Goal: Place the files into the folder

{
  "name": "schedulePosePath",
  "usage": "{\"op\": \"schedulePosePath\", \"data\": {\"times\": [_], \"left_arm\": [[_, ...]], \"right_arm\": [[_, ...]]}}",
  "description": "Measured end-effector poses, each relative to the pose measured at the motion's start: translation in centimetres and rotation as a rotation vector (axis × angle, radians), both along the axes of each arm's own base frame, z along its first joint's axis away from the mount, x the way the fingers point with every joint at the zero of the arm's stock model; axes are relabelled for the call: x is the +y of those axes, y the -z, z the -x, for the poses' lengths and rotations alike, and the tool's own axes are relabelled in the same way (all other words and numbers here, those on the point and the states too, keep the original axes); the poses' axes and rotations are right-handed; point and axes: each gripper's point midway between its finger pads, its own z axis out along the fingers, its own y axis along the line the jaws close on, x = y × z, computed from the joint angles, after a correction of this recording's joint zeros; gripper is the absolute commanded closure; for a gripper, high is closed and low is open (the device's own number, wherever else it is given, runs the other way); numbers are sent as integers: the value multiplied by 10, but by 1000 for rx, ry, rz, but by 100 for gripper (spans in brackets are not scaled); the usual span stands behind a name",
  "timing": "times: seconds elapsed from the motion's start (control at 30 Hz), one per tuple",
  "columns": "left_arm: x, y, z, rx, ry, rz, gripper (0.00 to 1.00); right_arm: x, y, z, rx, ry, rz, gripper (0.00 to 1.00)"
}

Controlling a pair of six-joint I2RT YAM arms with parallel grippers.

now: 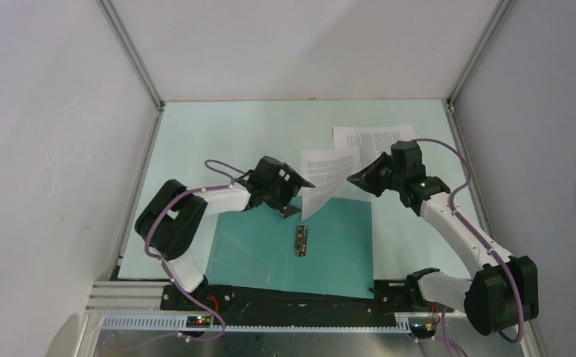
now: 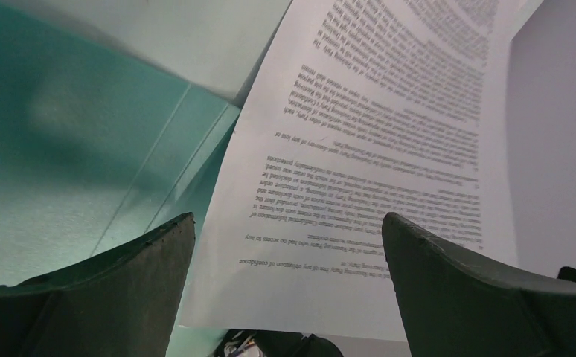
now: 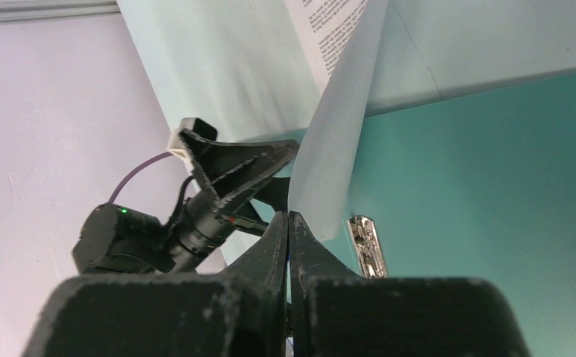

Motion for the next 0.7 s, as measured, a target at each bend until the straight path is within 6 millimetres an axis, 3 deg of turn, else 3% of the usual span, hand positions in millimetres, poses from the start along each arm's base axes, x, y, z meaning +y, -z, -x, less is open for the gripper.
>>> {"op": "schedulePosePath", "data": {"times": [0.13,0.27,0.47,0.57,0.7], "left_arm": [[-10,6,11,16,12,15,2],[-8,17,22,48,-1,21,2],[-14,12,18,43,-36,83,8],[-19,9,14,38,-48,114,21],[-22,4,11,32,-64,147,54]], "right_arm": [[-1,-9,2,-16,8,-17,100],[-1,-15,3,-27,15,-35,100],[1,-17,7,-17,12,-44,100],[2,-18,13,-12,5,-39,100],[0,-21,24,-16,2,-29,100]]}}
